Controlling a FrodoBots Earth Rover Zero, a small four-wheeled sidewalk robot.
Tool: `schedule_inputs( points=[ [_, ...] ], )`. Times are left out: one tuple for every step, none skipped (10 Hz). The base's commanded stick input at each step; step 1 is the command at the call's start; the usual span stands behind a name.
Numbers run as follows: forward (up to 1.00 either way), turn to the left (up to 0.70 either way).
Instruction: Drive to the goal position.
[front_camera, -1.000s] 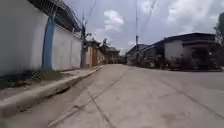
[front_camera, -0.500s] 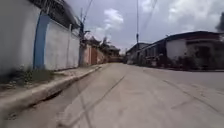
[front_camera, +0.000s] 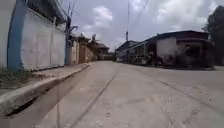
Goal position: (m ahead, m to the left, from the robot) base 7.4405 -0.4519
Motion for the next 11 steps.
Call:
schedule_inputs(
  points=[
    [0.90,0.00],
    [0.90,0.00],
    [0.90,0.00],
    [0.90,0.00],
    [0.90,0.00],
    [0.90,0.00],
    [0.90,0.00],
    [0.90,0.00],
    [0.90,0.00],
    [0.90,0.00],
    [0.90,0.00]
  ],
)
